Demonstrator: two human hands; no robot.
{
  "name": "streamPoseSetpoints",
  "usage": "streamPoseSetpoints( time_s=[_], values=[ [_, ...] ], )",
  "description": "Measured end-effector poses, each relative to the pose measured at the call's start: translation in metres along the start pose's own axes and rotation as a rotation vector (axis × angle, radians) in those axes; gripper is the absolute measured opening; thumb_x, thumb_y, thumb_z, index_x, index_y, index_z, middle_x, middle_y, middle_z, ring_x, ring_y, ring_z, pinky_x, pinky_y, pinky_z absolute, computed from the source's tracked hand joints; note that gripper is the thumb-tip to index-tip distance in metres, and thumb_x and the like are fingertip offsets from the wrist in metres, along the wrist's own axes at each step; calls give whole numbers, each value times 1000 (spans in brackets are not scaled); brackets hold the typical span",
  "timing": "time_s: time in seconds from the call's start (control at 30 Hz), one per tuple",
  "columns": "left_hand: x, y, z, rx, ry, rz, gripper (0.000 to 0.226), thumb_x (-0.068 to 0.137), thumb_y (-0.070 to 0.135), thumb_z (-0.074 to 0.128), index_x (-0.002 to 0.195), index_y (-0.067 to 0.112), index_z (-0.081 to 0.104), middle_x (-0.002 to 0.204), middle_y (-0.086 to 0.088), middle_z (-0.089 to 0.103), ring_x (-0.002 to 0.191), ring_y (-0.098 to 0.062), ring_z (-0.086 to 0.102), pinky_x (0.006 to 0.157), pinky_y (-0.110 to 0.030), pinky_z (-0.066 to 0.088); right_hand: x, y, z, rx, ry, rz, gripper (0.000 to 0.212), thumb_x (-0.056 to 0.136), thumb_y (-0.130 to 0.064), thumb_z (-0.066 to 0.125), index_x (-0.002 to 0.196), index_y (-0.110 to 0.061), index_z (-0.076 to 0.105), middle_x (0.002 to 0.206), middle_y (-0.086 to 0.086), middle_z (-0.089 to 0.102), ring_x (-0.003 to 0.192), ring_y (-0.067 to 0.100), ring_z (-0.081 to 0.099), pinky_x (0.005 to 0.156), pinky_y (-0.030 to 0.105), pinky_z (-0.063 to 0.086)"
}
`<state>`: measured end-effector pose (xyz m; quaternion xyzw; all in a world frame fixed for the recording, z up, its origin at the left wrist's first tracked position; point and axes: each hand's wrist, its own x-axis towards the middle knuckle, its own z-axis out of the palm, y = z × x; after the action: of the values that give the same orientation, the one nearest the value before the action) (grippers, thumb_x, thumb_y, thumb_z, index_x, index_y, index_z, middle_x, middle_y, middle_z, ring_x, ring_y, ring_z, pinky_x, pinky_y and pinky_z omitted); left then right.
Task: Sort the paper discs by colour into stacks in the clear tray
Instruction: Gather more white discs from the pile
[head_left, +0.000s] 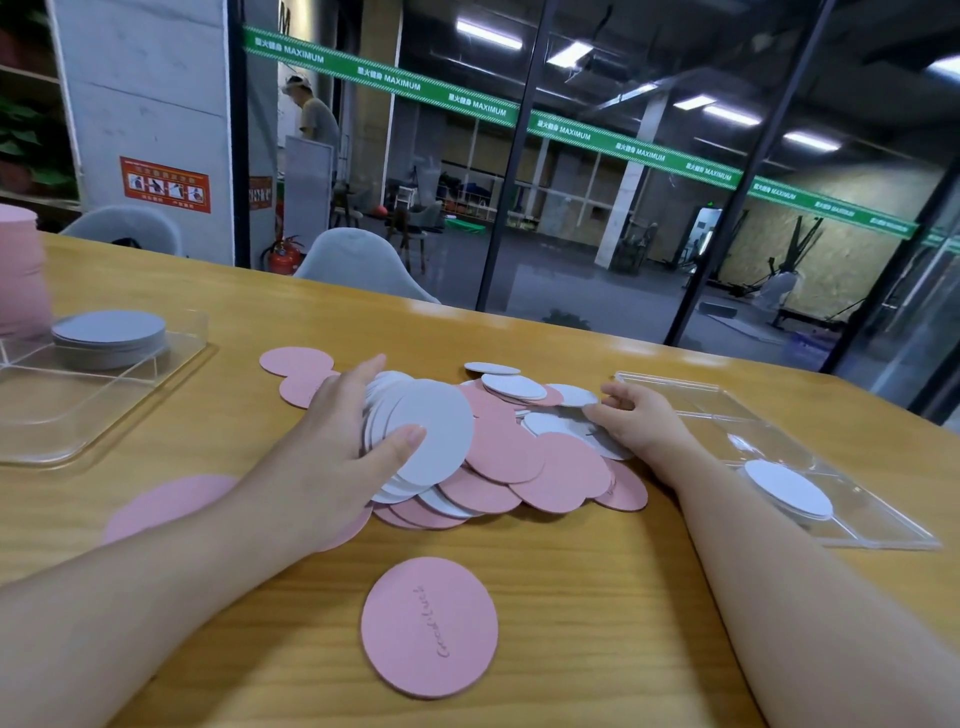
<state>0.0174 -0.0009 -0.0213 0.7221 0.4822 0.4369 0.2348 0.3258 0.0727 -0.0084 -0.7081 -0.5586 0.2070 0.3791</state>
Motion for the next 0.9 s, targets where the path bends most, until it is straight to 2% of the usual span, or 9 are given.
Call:
streamPoseSetpoints(
  time_s=[0.13, 0.27, 0.4, 0.53, 0.6, 0.67, 0.73, 0.83, 0.9],
  values=[
    [0, 0, 0, 3, 3, 3, 72, 88, 39, 54, 148, 26, 17, 149, 9, 25, 129, 3, 20, 102, -20, 20, -2, 0, -3, 5, -9, 4, 63, 81, -39, 70, 135, -13, 48, 128, 1, 54, 109, 16, 52, 95, 30, 43],
    [-1, -1, 0, -4, 5, 0, 73, 88, 40, 55, 148, 26, 17, 148, 9, 25, 126, 4, 21, 102, -21, 21, -3, -1, -8, -64, -75, 18, 59, 87, -48, 59, 134, -13, 50, 134, 1, 52, 109, 16, 48, 93, 30, 38],
    [0, 0, 0, -2, 6, 4, 72, 88, 38, 55, 148, 24, 17, 149, 8, 25, 125, 5, 20, 102, -20, 20, 1, -3, -14, -235, -212, 78, 68, 82, -47, 66, 140, -20, 43, 152, 1, 28, 126, 23, 41, 100, 35, 39],
    [-1, 1, 0, 3, 9, -2, 71, 89, 38, 55, 148, 25, 17, 149, 8, 25, 131, 1, 21, 101, -19, 20, 2, -6, -18, -353, -283, 68, 77, 81, -50, 66, 145, -20, 34, 156, 2, 21, 134, 26, 35, 110, 43, 32],
    [-1, 2, 0, 2, 9, -5, 71, 89, 37, 55, 148, 25, 17, 149, 8, 25, 132, 1, 21, 101, -19, 20, 3, -10, -18, -421, -294, 78, 80, 82, -51, 65, 145, -15, 33, 151, 7, 31, 132, 27, 37, 111, 44, 31],
    [-1, 3, 0, -1, 8, -7, 71, 89, 37, 55, 148, 25, 18, 149, 8, 24, 133, 0, 20, 101, -19, 20, 3, -13, -17, -445, -284, 106, 78, 80, -53, 66, 141, -13, 41, 143, 9, 42, 125, 28, 44, 108, 42, 36],
    [-2, 4, -1, -5, 9, -8, 71, 89, 36, 56, 148, 25, 18, 149, 8, 25, 129, 3, 20, 101, -19, 20, 1, -16, -17, -450, -263, 119, 72, 79, -52, 68, 134, -10, 50, 132, 8, 52, 114, 26, 51, 100, 39, 42],
    [-3, 5, -1, -1, 12, -17, 70, 89, 35, 56, 148, 26, 19, 147, 7, 26, 130, 2, 21, 101, -19, 20, 0, -17, -17, -450, -261, 124, 53, 80, -51, 67, 112, -9, 62, 110, 6, 61, 98, 25, 55, 78, 32, 46],
    [-3, 6, -1, 5, 16, -21, 70, 89, 34, 56, 148, 26, 19, 146, 7, 27, 127, 4, 21, 100, -19, 20, -1, -16, -16, -422, -252, 130, 50, 79, -50, 69, 107, -10, 62, 106, 6, 63, 96, 25, 57, 80, 34, 49]
  ],
)
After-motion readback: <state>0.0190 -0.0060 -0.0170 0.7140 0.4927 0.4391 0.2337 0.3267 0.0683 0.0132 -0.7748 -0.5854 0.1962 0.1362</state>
